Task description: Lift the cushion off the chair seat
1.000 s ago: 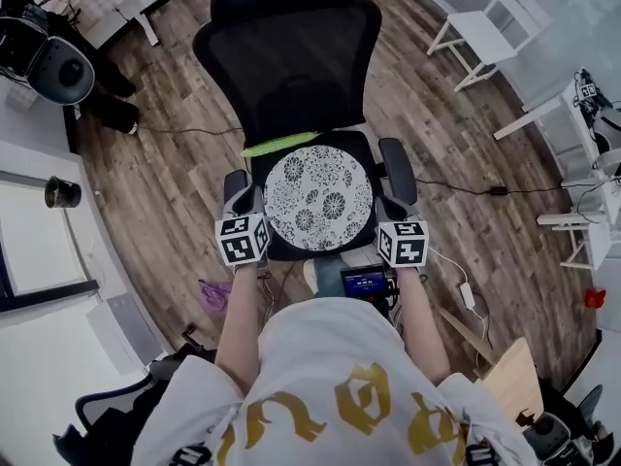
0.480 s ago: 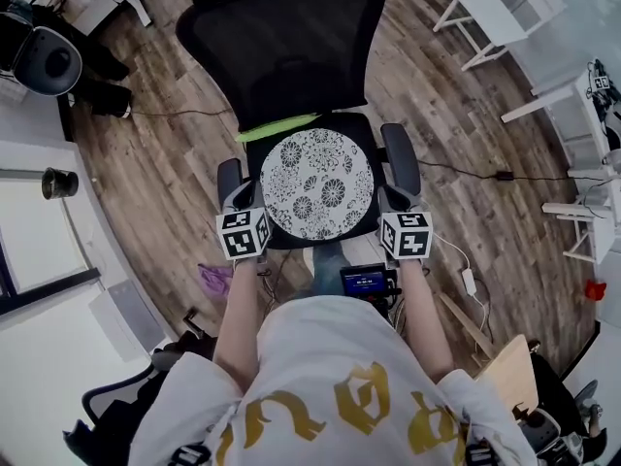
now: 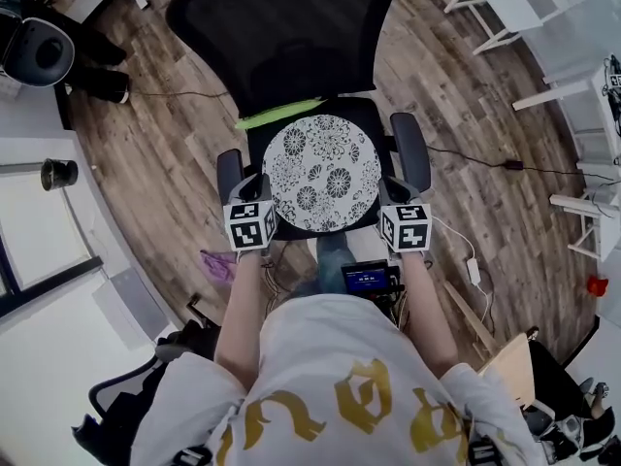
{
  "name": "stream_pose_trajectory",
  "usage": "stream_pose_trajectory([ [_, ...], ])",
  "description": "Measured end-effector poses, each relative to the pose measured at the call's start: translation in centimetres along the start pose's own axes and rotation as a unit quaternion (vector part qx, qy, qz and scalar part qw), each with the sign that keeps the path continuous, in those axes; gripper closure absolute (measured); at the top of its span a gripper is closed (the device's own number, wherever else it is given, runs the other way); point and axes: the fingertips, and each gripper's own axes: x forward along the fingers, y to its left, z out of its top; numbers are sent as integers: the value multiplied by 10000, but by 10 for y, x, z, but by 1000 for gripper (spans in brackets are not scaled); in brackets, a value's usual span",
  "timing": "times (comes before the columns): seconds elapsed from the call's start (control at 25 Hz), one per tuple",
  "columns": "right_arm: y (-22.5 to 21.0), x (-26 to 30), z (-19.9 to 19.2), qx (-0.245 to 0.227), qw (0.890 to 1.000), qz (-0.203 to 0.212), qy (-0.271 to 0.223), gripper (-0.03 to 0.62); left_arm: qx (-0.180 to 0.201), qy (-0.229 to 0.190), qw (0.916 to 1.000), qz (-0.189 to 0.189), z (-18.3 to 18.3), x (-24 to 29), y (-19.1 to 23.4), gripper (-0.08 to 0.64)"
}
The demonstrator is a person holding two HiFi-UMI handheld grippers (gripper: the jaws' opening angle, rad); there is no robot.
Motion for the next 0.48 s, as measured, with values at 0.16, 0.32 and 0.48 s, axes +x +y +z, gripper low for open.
stream_pose_trajectory([
  [0.16, -3, 15, -7, -180, 9996, -28, 224, 580, -39, 297, 9995, -43, -17, 17, 5, 548],
  [0.32, -5, 30, -14, -199, 9995, -21, 245, 580, 62, 631, 9978, -167, -37, 37, 9, 548],
  [0.48, -13, 47, -27, -265, 9987, -94, 420, 580, 104, 884, 9959, -149, -55, 58, 14, 548],
])
